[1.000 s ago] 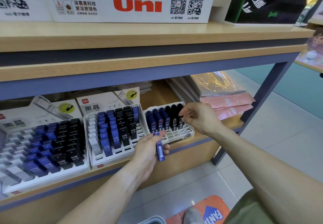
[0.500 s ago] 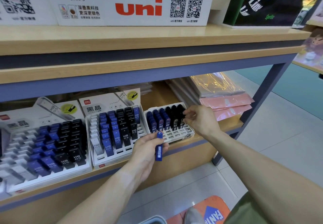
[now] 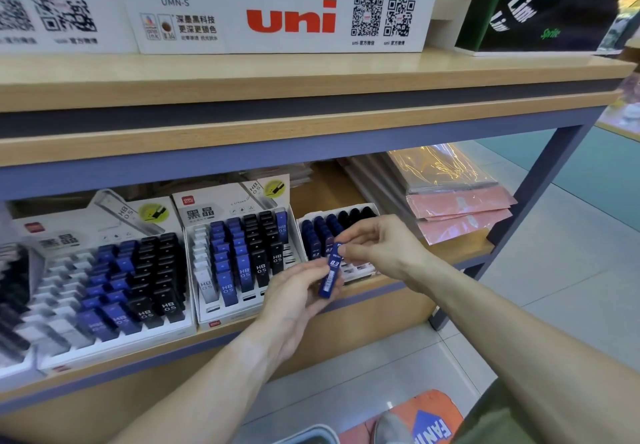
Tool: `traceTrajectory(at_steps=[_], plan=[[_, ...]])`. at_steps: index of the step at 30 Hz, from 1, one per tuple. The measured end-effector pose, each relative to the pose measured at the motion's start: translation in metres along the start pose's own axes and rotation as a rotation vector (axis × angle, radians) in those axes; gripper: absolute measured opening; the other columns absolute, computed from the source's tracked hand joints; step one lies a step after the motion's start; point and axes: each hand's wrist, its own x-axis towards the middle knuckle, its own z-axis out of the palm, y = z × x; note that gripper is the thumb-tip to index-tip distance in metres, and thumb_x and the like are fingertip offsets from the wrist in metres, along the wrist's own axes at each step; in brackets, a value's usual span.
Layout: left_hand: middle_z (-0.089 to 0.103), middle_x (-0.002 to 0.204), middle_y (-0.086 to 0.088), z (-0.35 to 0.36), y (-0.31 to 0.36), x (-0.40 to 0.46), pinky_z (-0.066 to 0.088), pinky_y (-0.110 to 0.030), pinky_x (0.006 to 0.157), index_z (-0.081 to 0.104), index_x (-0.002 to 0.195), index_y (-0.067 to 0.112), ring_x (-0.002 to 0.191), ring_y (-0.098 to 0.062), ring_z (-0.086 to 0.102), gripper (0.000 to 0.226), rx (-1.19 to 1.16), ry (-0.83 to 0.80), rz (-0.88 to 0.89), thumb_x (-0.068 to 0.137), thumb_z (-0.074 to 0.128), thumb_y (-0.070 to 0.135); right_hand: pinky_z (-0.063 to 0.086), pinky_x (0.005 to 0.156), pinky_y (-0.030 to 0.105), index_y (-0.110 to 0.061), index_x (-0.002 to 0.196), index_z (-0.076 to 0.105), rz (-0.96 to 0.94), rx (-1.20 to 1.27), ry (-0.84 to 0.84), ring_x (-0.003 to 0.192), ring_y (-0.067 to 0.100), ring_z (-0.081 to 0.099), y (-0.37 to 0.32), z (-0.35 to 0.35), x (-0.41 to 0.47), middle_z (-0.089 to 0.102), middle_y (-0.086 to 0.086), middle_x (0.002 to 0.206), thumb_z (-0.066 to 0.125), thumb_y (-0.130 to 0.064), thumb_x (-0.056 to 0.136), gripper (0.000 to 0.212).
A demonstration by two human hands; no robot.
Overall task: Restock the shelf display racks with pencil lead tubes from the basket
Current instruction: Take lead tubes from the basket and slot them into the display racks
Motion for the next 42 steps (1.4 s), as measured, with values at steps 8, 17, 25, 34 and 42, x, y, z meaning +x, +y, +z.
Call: traceTrajectory(at_steps=[8, 17, 25, 34, 42], plan=[[0.076, 0.105, -0.019, -0.004, -0.003, 0.0, 0.057, -0.04, 0.094, 0.068, 0.119, 0.0, 0.101, -0.034, 0.074, 0.024, 0.051, -0.032, -0.092, 0.1, 0.056, 0.004, 0.062, 0.083, 0.029, -0.009, 0.099, 0.078, -0.005, 0.035, 0.015, 0.083, 0.022, 0.076, 0.004, -0.003, 0.001, 0.077, 0.011, 0.086, 0.08, -0.008, 0.086, 0.013], [0.078, 0.095, -0.015, -0.009, -0.015, 0.006, 0.06, -0.029, 0.078, 0.069, 0.115, 0.002, 0.089, -0.026, 0.077, 0.018, 0.112, 0.115, -0.097, 0.102, 0.059, 0.009, 0.058, 0.072, 0.018, -0.018, 0.097, 0.08, -0.225, -0.222, 0.214, 0.073, 0.004, 0.071, 0.005, 0.005, 0.013, 0.076, -0.008, 0.083, 0.08, -0.013, 0.085, 0.013], [0.077, 0.095, -0.01, -0.013, -0.018, 0.005, 0.061, -0.025, 0.069, 0.065, 0.121, 0.019, 0.087, -0.027, 0.076, 0.025, 0.353, 0.174, 0.018, 0.103, 0.054, 0.005, 0.058, 0.082, 0.024, -0.019, 0.104, 0.079, -0.393, -0.465, 0.154, 0.082, 0.006, 0.07, 0.01, 0.027, 0.022, 0.076, -0.005, 0.094, 0.074, -0.013, 0.089, 0.017], [0.077, 0.09, -0.008, -0.01, -0.017, 0.004, 0.06, -0.029, 0.072, 0.052, 0.141, 0.028, 0.073, -0.018, 0.073, 0.05, 0.44, 0.137, 0.085, 0.099, 0.054, 0.0, 0.055, 0.081, 0.021, -0.018, 0.105, 0.078, -0.401, -0.541, 0.089, 0.084, 0.007, 0.069, 0.009, 0.035, 0.024, 0.076, -0.004, 0.092, 0.074, -0.016, 0.09, 0.015], [0.078, 0.091, -0.005, -0.009, -0.017, 0.004, 0.061, -0.029, 0.072, 0.043, 0.151, 0.028, 0.075, -0.019, 0.072, 0.062, 0.474, 0.098, 0.078, 0.097, 0.058, 0.001, 0.054, 0.076, 0.02, -0.017, 0.104, 0.077, -0.334, -0.538, 0.184, 0.08, 0.007, 0.066, 0.019, 0.044, 0.03, 0.076, -0.003, 0.092, 0.073, -0.016, 0.09, 0.014]])
